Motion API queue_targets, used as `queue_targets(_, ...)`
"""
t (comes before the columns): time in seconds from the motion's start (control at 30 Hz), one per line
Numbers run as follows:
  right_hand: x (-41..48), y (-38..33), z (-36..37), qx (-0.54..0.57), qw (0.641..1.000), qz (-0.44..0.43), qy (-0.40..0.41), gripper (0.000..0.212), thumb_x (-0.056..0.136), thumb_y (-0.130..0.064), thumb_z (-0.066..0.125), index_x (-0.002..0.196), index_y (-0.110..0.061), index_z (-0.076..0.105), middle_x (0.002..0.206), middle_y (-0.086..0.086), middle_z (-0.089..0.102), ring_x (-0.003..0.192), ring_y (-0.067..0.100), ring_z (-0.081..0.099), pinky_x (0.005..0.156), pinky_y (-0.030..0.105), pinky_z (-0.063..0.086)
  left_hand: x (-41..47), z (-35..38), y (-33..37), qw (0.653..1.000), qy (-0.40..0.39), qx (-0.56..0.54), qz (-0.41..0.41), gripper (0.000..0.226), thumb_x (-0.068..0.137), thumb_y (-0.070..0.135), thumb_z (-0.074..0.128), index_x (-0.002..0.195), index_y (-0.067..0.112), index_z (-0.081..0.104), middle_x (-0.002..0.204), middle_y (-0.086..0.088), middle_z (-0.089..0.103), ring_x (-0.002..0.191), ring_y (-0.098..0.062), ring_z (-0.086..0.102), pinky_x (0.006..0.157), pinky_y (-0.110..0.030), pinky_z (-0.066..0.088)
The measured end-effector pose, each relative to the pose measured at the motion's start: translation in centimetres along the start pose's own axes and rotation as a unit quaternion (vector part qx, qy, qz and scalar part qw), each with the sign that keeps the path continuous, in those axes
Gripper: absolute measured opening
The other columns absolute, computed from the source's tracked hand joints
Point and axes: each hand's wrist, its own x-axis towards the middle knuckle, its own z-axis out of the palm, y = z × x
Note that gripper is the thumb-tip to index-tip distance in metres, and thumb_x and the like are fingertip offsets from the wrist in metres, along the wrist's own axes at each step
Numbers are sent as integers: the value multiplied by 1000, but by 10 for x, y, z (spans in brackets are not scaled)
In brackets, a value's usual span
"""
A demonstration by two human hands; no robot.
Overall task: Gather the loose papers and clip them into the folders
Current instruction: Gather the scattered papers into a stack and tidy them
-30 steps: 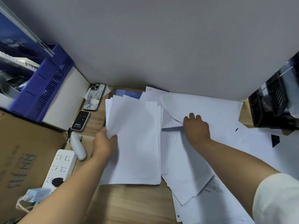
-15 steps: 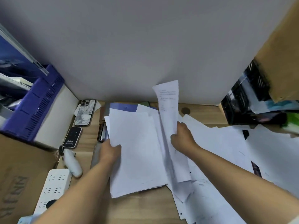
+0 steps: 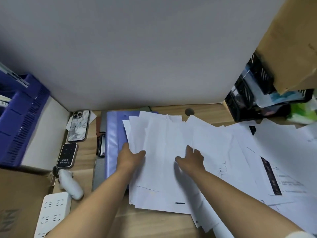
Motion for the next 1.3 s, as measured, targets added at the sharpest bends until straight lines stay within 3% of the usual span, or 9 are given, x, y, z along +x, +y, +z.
queue_targets(0.1, -2, -3, 3, 72, 994, -77, -14, 22, 83, -37, 54, 101, -28, 47, 101, -6, 46, 105, 26, 44, 73, 30, 36, 3, 12, 4, 1000, -15, 18, 5, 53, 90, 19, 74, 133, 14, 43, 118, -2, 58, 103, -27, 58, 88, -34, 47)
queue_targets(0.17, -3, -2, 0, 109, 990, -90, -30, 27, 87, -30, 56, 113, -24, 52, 106, -5, 54, 112, 26, 51, 76, 31, 40, 4, 19, 6, 1000, -15, -2, -13, 58, 89, 17, 76, 132, 15, 37, 116, -4, 57, 102, -31, 60, 86, -37, 49)
queue_targets(0.27, -2, 3, -8, 53, 994, -86, 40, 19, 73, -38, 52, 83, -29, 39, 94, -7, 46, 95, 24, 42, 72, 36, 36, 7, 21, 2, 998, -9, -33, -48, 42, 88, 15, 73, 122, 11, 49, 113, -5, 67, 98, -29, 68, 85, -38, 56)
queue_targets(0.47, 3, 13, -23, 160, 982, -88, -42, 71, 89, -30, 64, 152, -22, 33, 139, -7, 41, 136, 14, 38, 108, 35, 37, 8, 23, -1, 982, -122, -108, -94, 30, 88, 18, 80, 115, 11, 70, 108, -7, 79, 97, -29, 77, 90, -44, 61)
queue_targets(0.6, 6, 30, -36, 194, 978, -78, 13, 63, 92, -18, 62, 150, -21, 37, 149, -4, 43, 143, 16, 38, 104, 29, 37, 9, 31, -2, 988, -126, -43, -76, 37, 91, 11, 71, 127, 11, 64, 113, -7, 76, 101, -29, 73, 90, -42, 60)
queue_targets(0.73, -2, 51, -50, 75, 984, 77, 145, 69, 90, -29, 61, 151, -16, 32, 153, 8, 32, 142, 29, 30, 102, 45, 42, 5, 43, 5, 989, -139, -23, -48, 36, 91, 8, 66, 127, 12, 62, 112, -8, 76, 99, -29, 74, 80, -39, 61)
queue_targets(0.87, -2, 72, -60, 215, 948, 201, 123, 61, 85, -29, 67, 131, -1, 38, 137, 19, 44, 124, 38, 48, 95, 43, 49, 2, 70, 20, 986, -163, 26, -4, 33, 90, 7, 66, 122, 14, 64, 110, -3, 74, 97, -24, 72, 76, -34, 59)
queue_targets(1.0, 9, 94, -59, 397, 898, 167, 96, 48, 81, -25, 73, 111, 2, 45, 111, 11, 62, 94, 31, 63, 68, 32, 51, 2, 108, 32, 977, -162, 114, 73, 28, 93, 6, 66, 118, 17, 62, 110, -1, 67, 103, -24, 64, 88, -30, 50)
queue_targets(1.3, 12, 111, -70, 463, 884, 57, -4, 23, 77, -3, 65, 99, -4, 71, 111, 23, 72, 82, 29, 71, 82, 42, 58, 0, 138, 26, 968, -160, 165, 101, 53, 88, 17, 73, 138, 16, 55, 131, -6, 63, 119, -28, 62, 105, -42, 52)
